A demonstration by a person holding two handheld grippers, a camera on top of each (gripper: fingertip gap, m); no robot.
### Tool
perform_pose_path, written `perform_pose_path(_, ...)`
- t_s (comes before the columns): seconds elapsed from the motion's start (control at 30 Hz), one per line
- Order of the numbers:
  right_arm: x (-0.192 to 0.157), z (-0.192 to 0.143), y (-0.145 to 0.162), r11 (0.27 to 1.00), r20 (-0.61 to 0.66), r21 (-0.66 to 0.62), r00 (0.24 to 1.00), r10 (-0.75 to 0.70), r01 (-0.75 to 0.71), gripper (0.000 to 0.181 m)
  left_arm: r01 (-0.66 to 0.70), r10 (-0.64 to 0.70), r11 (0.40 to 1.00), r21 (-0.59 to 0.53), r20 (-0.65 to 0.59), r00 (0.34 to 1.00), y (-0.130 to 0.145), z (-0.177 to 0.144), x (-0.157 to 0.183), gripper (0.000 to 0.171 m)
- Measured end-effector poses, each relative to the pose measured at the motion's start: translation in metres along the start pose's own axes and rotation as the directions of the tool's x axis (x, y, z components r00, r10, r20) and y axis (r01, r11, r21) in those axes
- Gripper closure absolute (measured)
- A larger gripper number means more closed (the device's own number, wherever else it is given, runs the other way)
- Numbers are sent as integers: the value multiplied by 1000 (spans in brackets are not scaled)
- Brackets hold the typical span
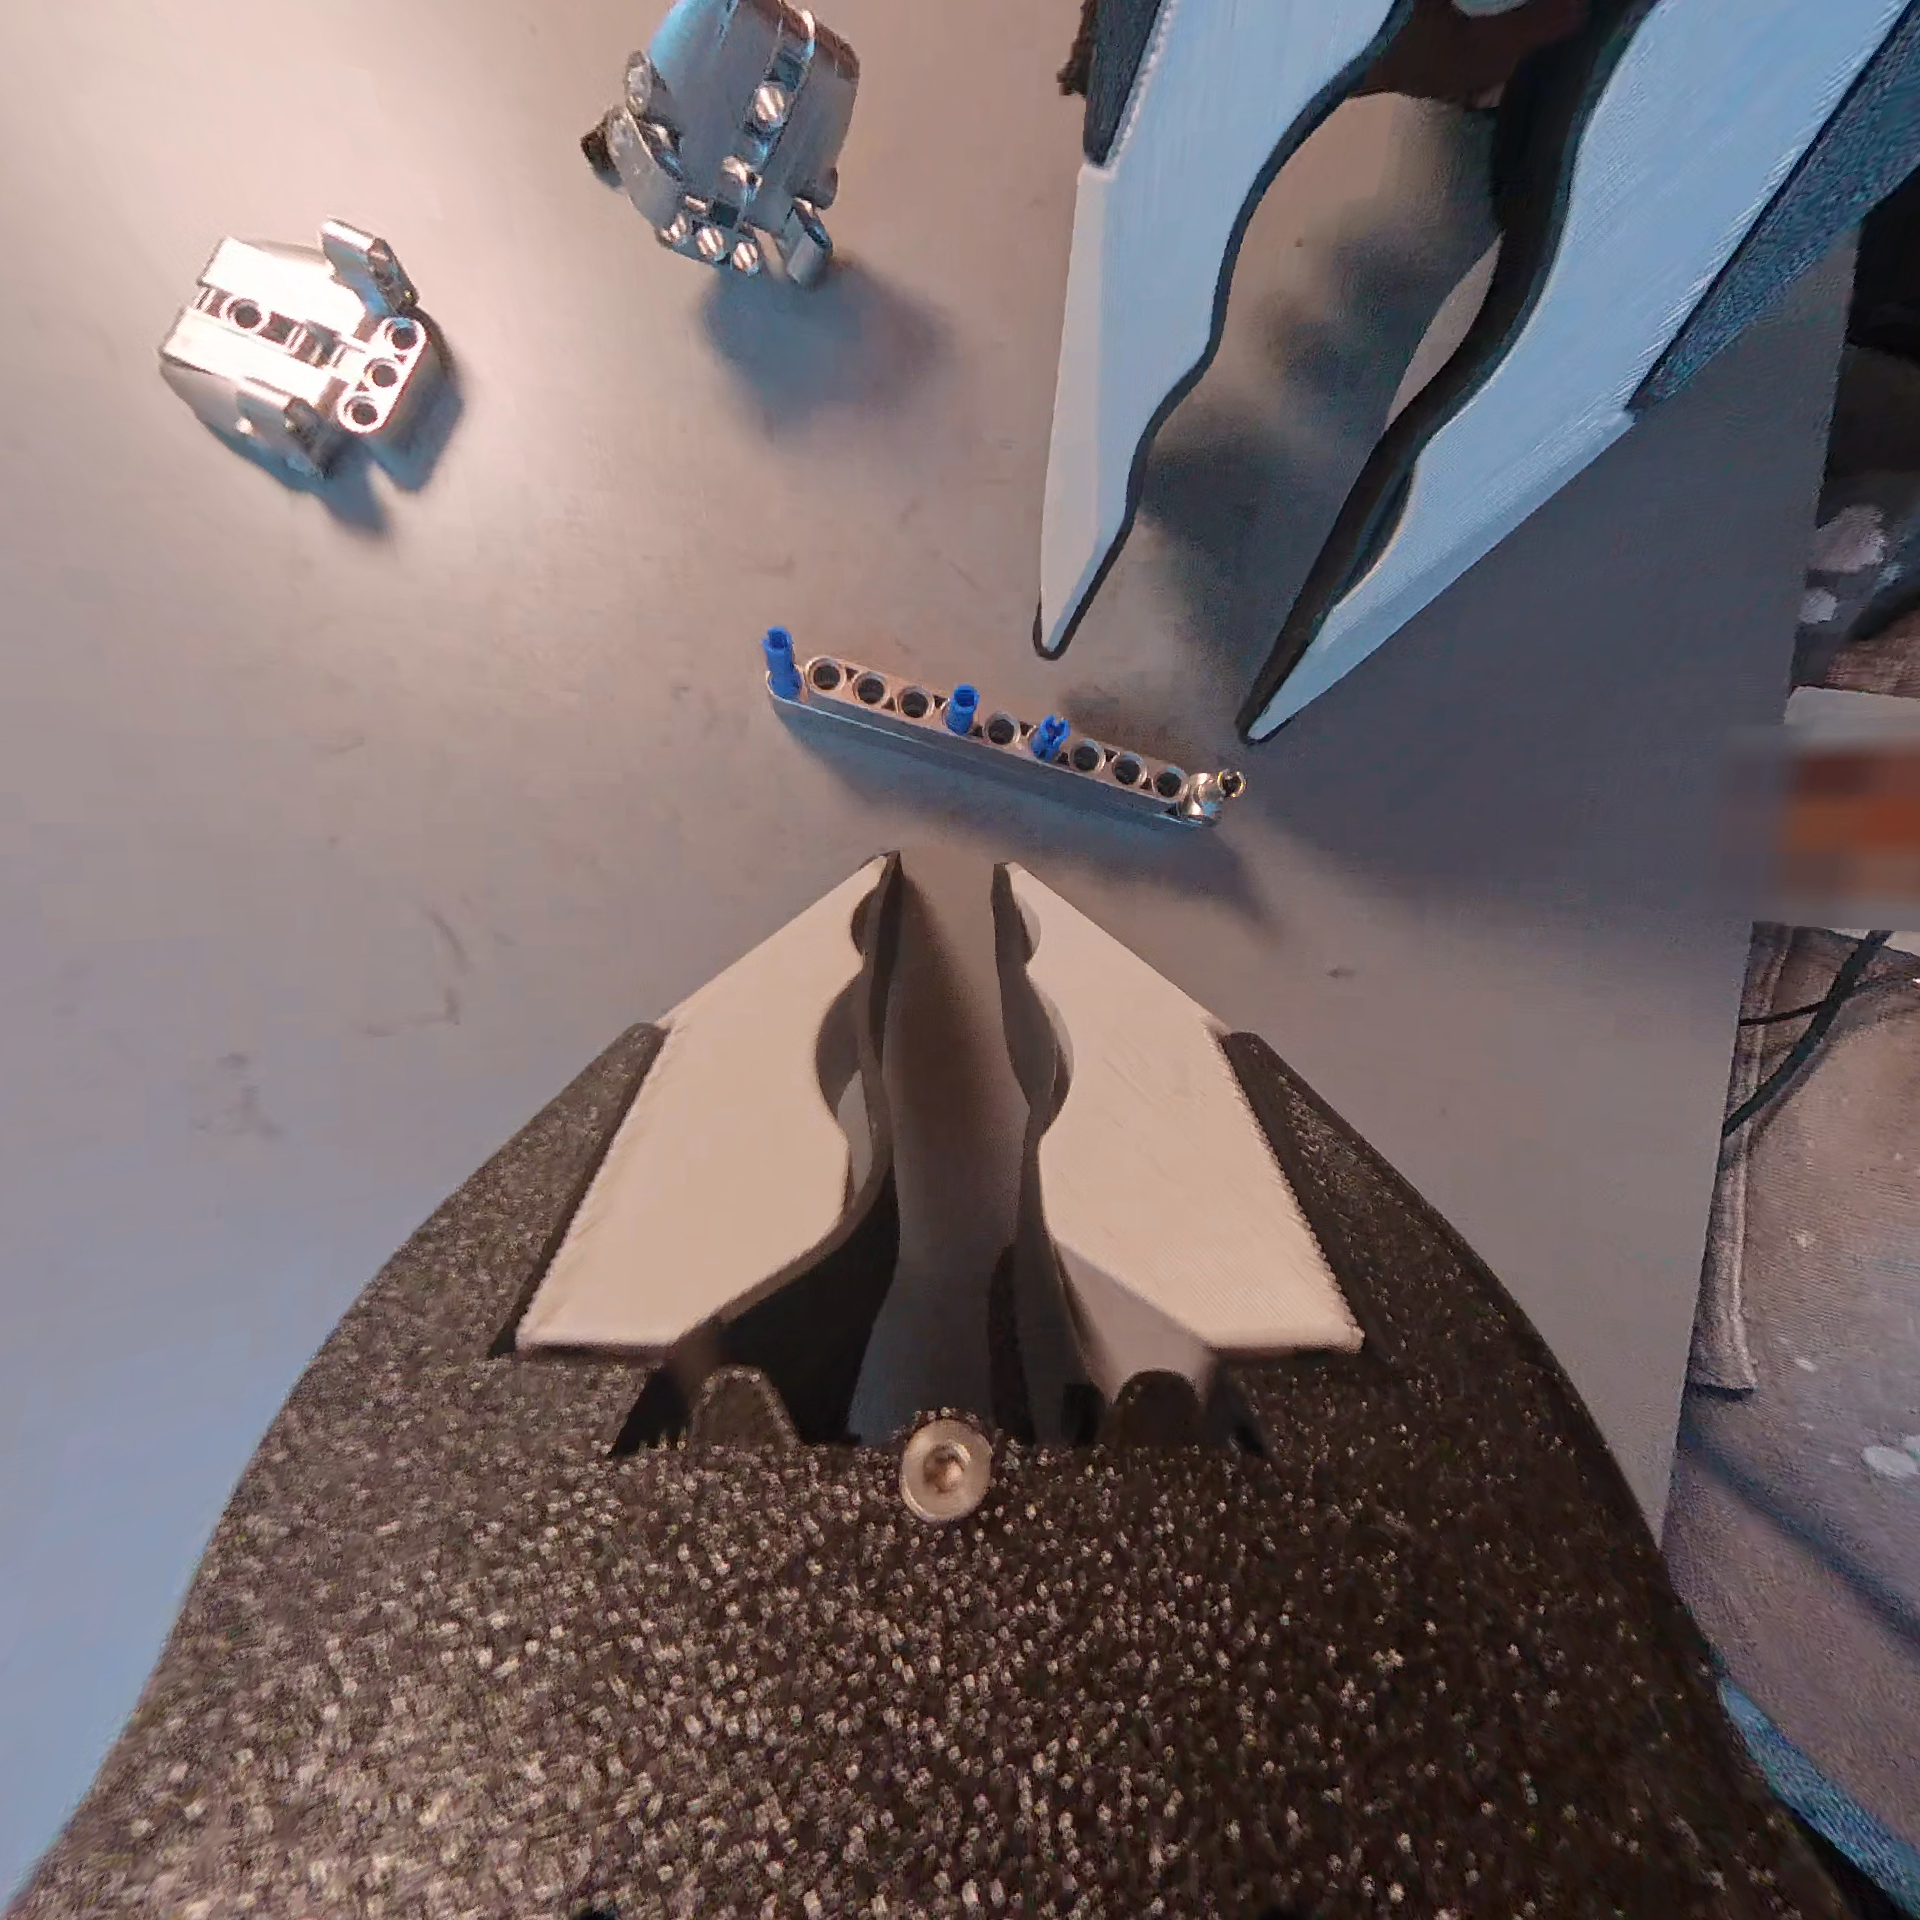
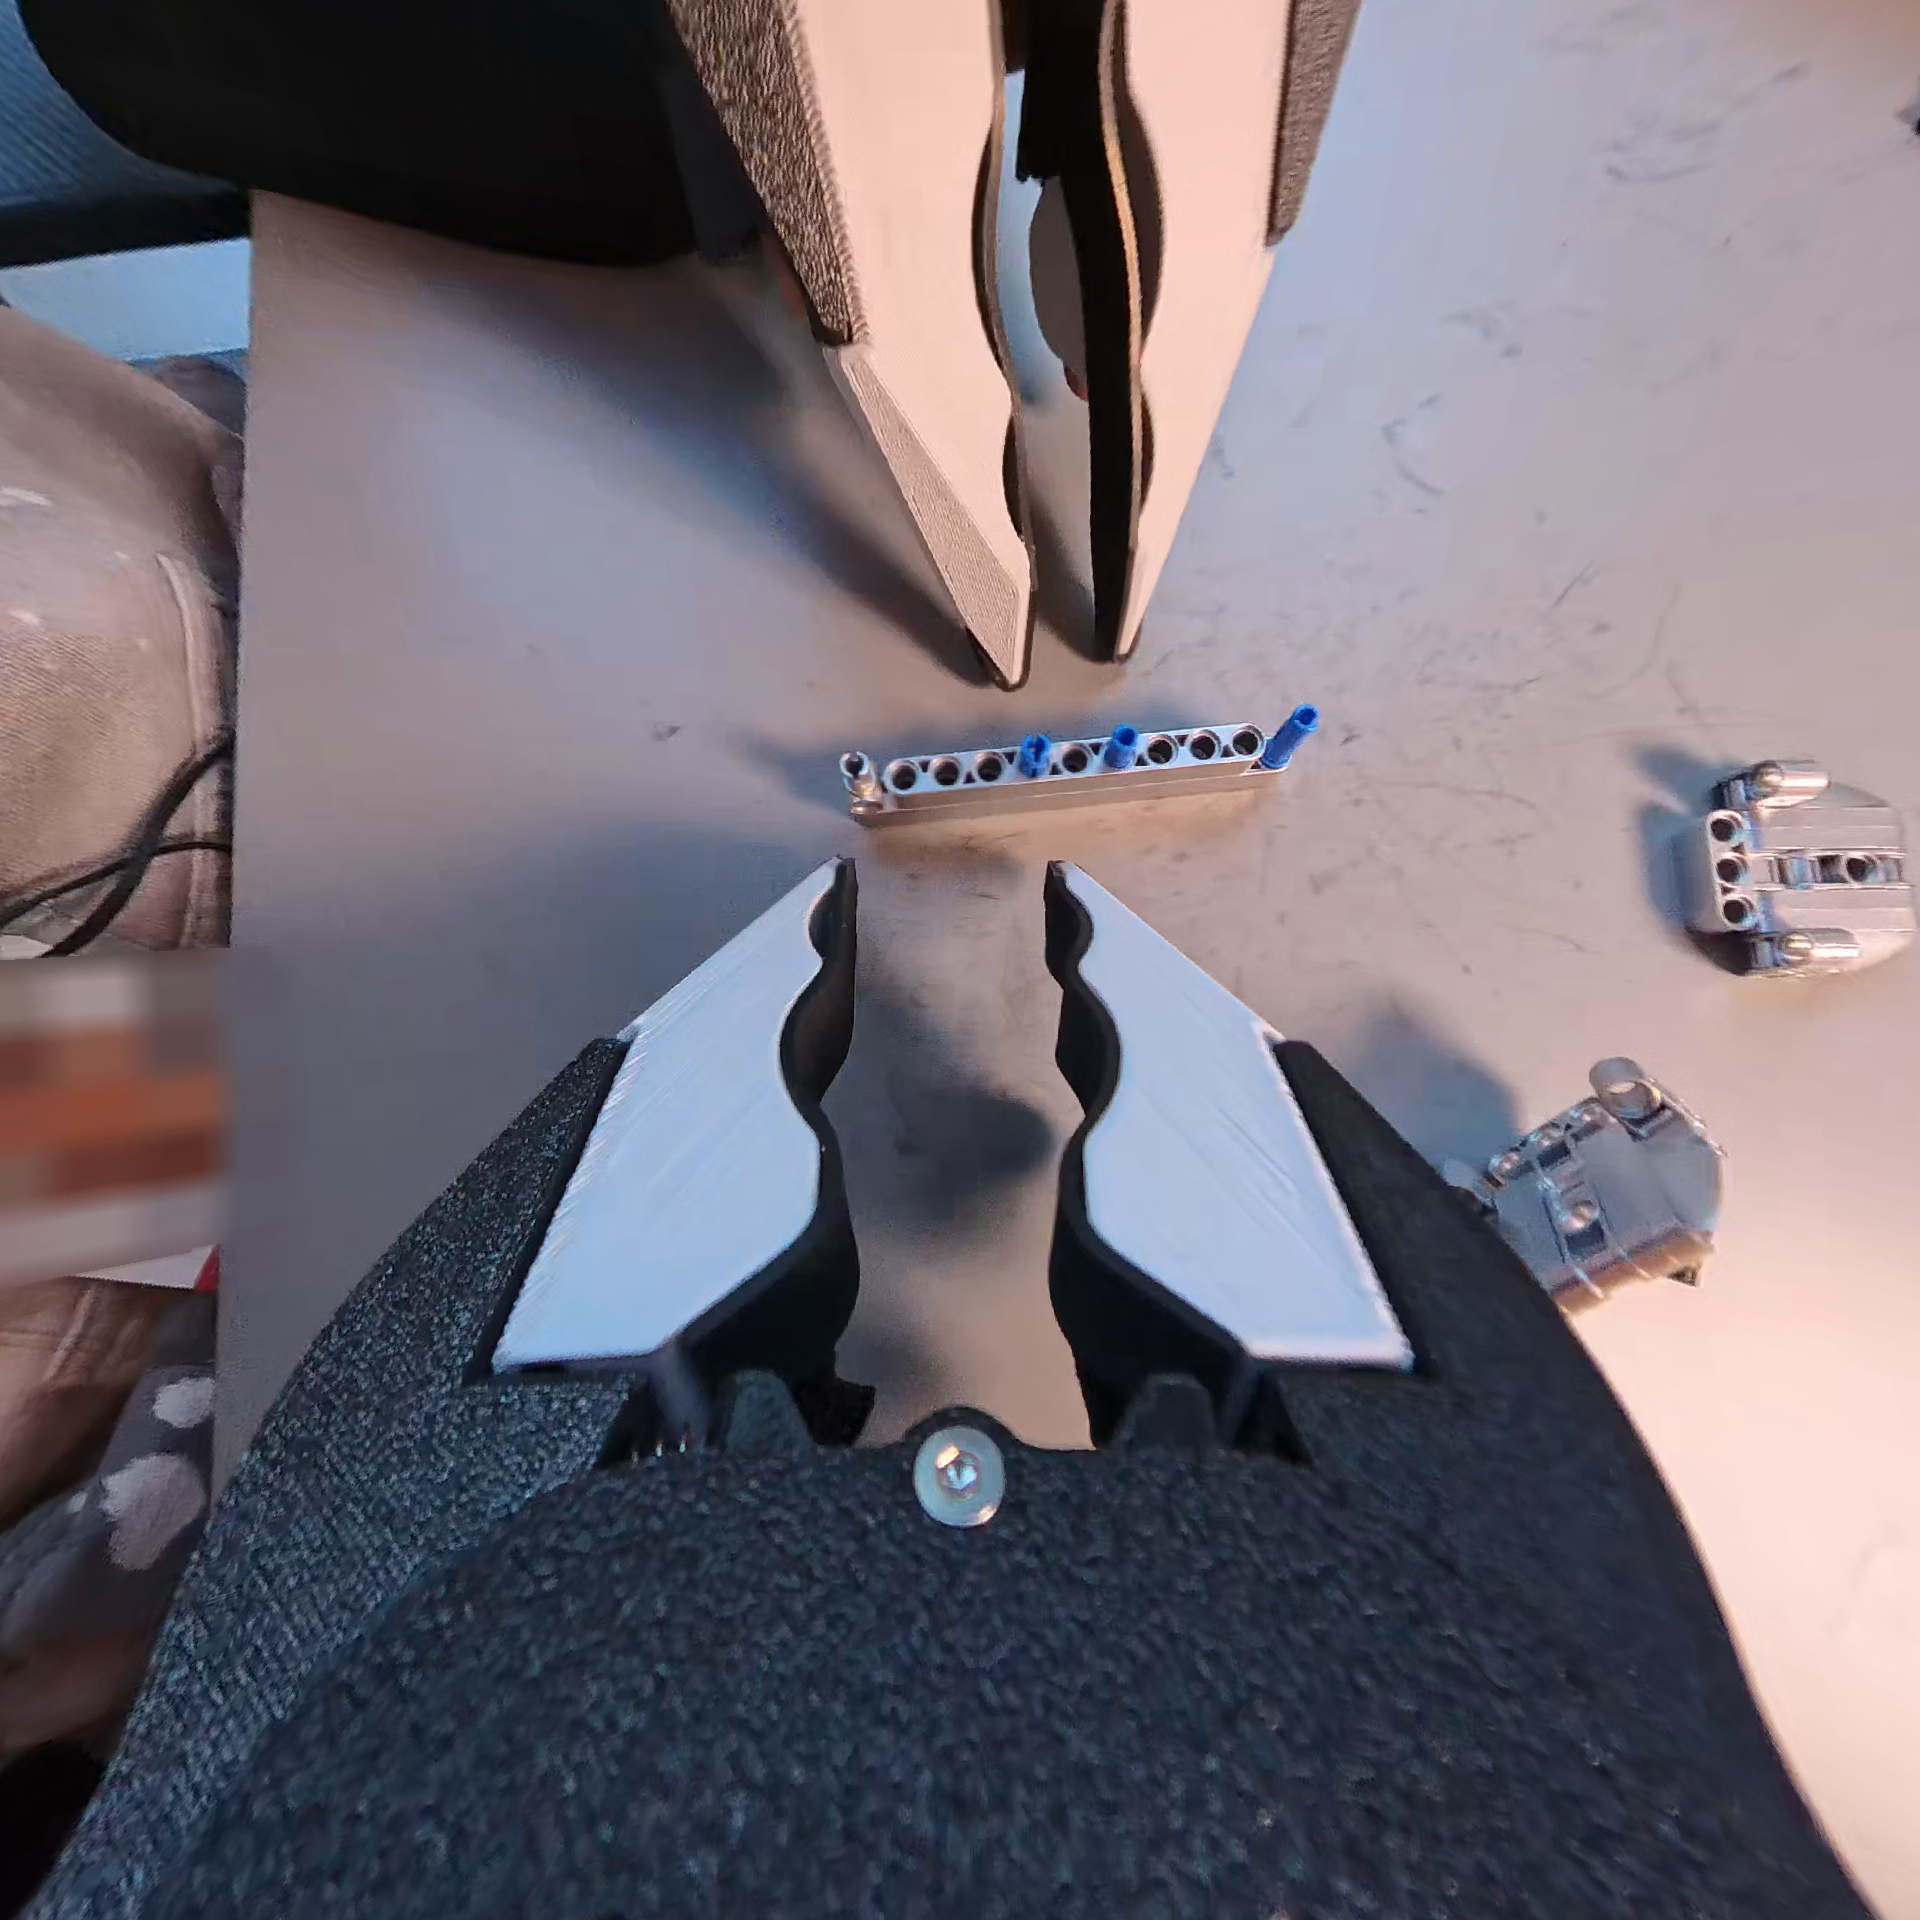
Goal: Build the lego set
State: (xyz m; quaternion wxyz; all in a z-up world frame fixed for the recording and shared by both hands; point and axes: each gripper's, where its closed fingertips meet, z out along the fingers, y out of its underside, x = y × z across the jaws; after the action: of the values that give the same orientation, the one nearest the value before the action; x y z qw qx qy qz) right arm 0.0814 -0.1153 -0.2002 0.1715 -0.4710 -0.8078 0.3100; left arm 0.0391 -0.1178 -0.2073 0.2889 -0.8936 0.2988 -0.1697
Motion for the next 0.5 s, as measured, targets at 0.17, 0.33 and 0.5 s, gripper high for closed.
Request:
perform_pose_path(0.17,20,3,7,998,14,-56,1000,-1,2,152,-48,49,999,19,-49,998,-10,8,2,155)
perform_pose_path(0.33,24,-1,10,998,45,-52,999,-21,23,153,-51,55,997,66,-58,997,-25,21,9,156)
perform_pose_path(0.5,24,-13,25,998,54,-60,998,-31,34,152,-108,112,992,71,-63,992,-43,37,16,158)
